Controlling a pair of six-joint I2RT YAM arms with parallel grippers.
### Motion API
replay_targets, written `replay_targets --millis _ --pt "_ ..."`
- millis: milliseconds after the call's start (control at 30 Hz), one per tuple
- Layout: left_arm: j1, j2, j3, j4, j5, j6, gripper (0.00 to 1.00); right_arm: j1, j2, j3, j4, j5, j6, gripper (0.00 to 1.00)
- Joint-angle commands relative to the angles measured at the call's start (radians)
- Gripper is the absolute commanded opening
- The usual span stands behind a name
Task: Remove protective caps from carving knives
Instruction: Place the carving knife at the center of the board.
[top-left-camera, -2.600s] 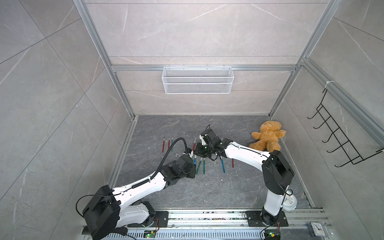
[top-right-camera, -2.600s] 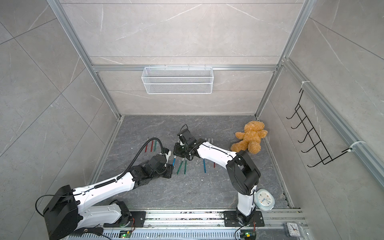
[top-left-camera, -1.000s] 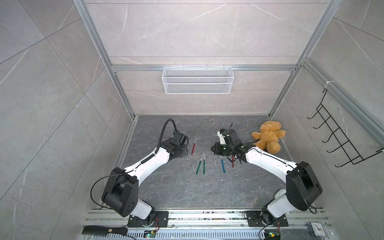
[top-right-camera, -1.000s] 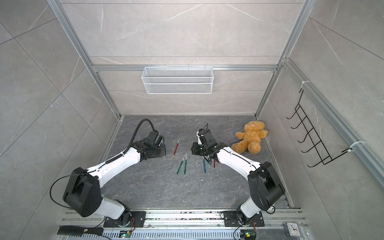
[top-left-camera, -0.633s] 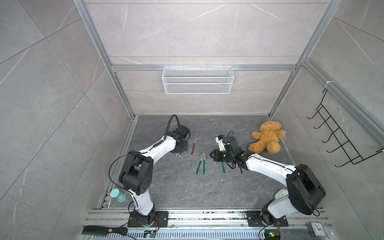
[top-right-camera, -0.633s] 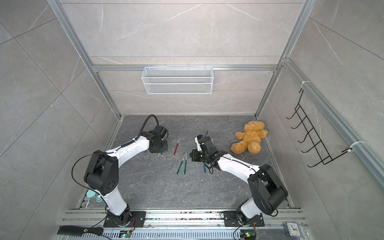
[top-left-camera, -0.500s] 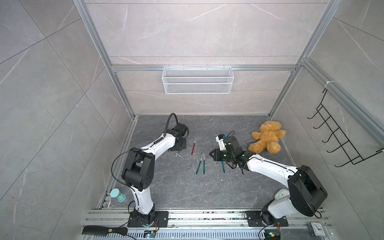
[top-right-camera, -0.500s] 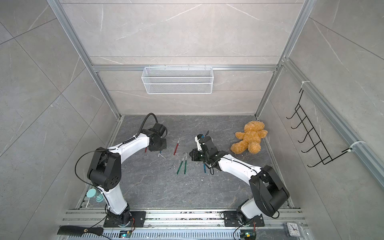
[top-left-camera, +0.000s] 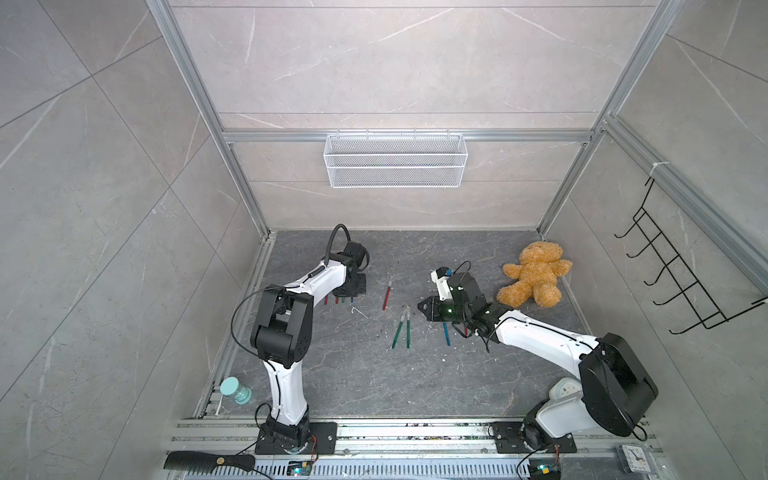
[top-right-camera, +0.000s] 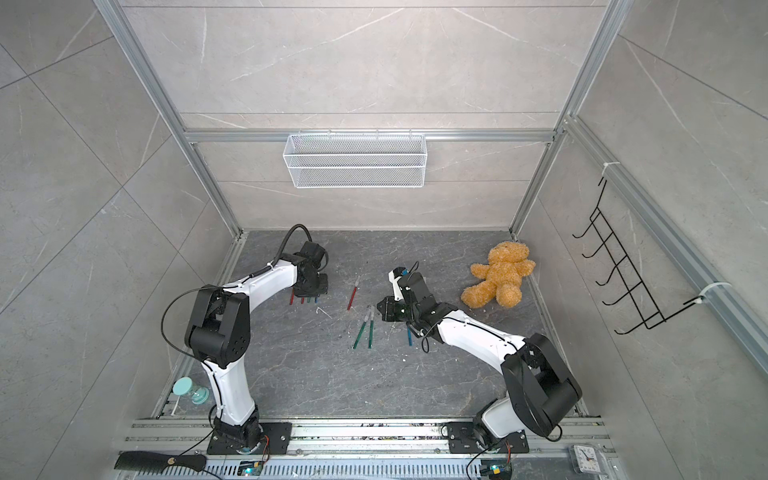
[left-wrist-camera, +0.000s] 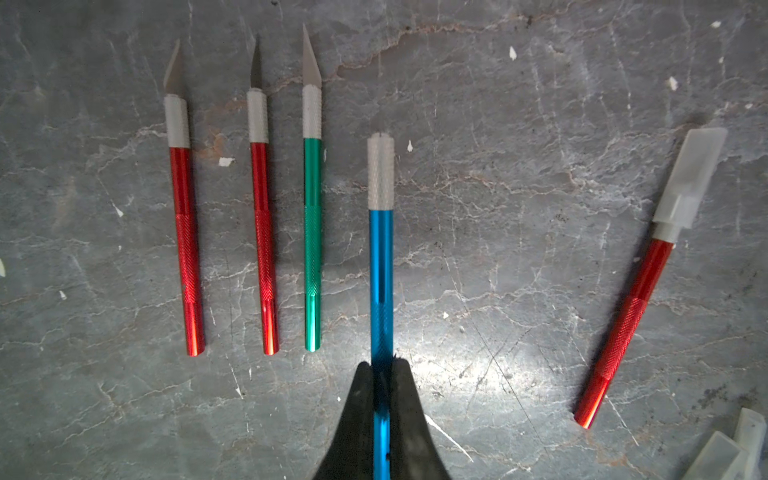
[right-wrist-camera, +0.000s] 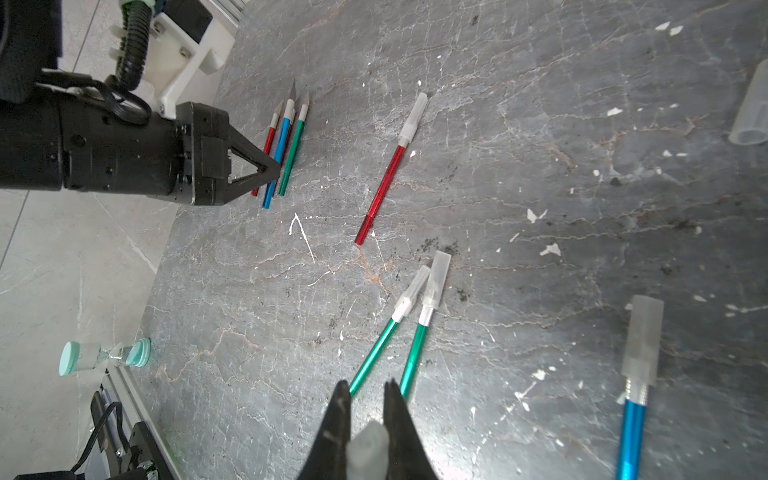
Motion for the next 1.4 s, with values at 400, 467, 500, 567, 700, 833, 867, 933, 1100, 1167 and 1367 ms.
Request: replay_targets --millis 400,467,500,567,700,833,867,933,1100,1167,1367 --pt "0.028 0.129 0.113 0.011 -0.022 0.08 0.0 0.025 0.017 -0.004 0.035 -0.01 -0.024 0.0" --pt "0.028 0.133 0.118 0.011 -0.02 0.079 0.0 0.027 0.022 -0.004 0.039 -0.011 -0.023 0.0" --pt "0.029 0.135 0.12 0.008 -0.02 0.077 0.0 0.027 0.026 -0.003 0.041 -0.012 -0.023 0.0" --pt "0.029 0.138 0.118 0.011 -0.022 0.073 0.0 0.03 0.037 -0.001 0.045 -0.017 -0.021 0.0" --pt "0.028 0.152 0.12 0.011 -0.03 0.077 0.0 0.035 0.055 0.003 0.05 -0.018 -0.022 0.0" --pt "0.028 0.161 0.113 0.013 -0.032 0.073 0.0 0.038 0.069 0.007 0.053 -0.018 -0.022 0.0" --pt "0.028 0.161 0.108 0.016 -0.035 0.073 0.0 0.038 0.072 0.006 0.054 -0.018 -0.022 0.0" --pt "0.028 0.168 0.109 0.015 -0.044 0.076 0.0 0.039 0.075 0.006 0.057 -0.018 -0.023 0.0" --pt "0.03 0.184 0.112 0.004 -0.063 0.078 0.0 0.042 0.091 0.008 0.062 -0.023 -0.02 0.0" --pt "0.029 0.181 0.109 0.002 -0.065 0.078 0.0 0.044 0.095 0.008 0.065 -0.024 -0.021 0.0" --pt "0.029 0.183 0.116 -0.01 -0.055 0.08 0.0 0.049 0.095 0.013 0.063 -0.031 -0.019 0.0"
